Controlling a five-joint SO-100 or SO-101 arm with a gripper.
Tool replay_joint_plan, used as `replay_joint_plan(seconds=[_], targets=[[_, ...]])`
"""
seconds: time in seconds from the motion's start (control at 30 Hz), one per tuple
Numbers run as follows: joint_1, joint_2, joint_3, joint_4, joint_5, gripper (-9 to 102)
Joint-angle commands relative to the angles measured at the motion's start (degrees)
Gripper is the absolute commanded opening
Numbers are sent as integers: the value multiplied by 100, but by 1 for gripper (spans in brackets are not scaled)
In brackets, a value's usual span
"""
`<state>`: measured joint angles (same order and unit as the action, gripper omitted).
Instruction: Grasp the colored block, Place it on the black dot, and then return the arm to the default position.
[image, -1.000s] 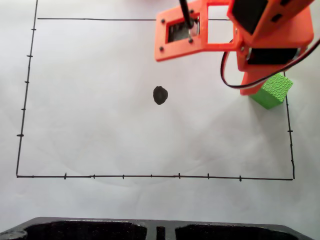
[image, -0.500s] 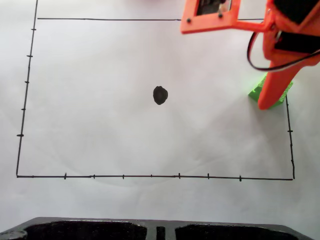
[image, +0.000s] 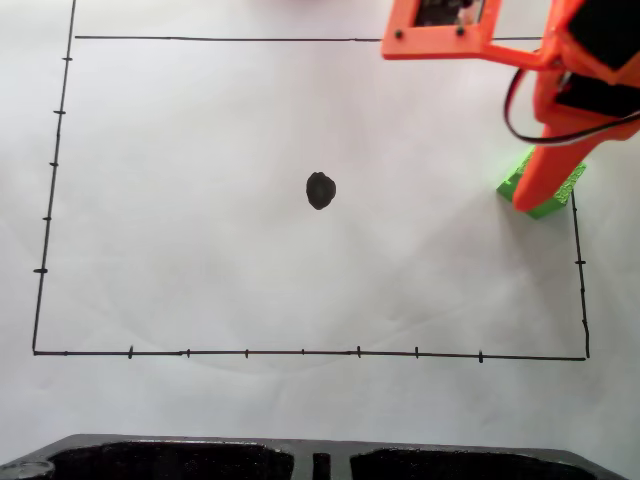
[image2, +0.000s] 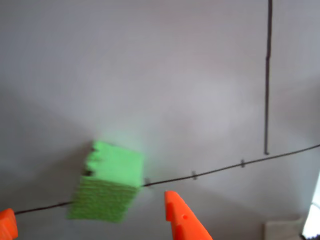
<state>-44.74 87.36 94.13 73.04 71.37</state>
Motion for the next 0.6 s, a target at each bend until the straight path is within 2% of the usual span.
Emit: replay_joint_plan(seconds=[0.0, 0.57], targets=[[35, -18, -334, -88, 105, 39], [-35, -826, -729, -185, 220, 39]])
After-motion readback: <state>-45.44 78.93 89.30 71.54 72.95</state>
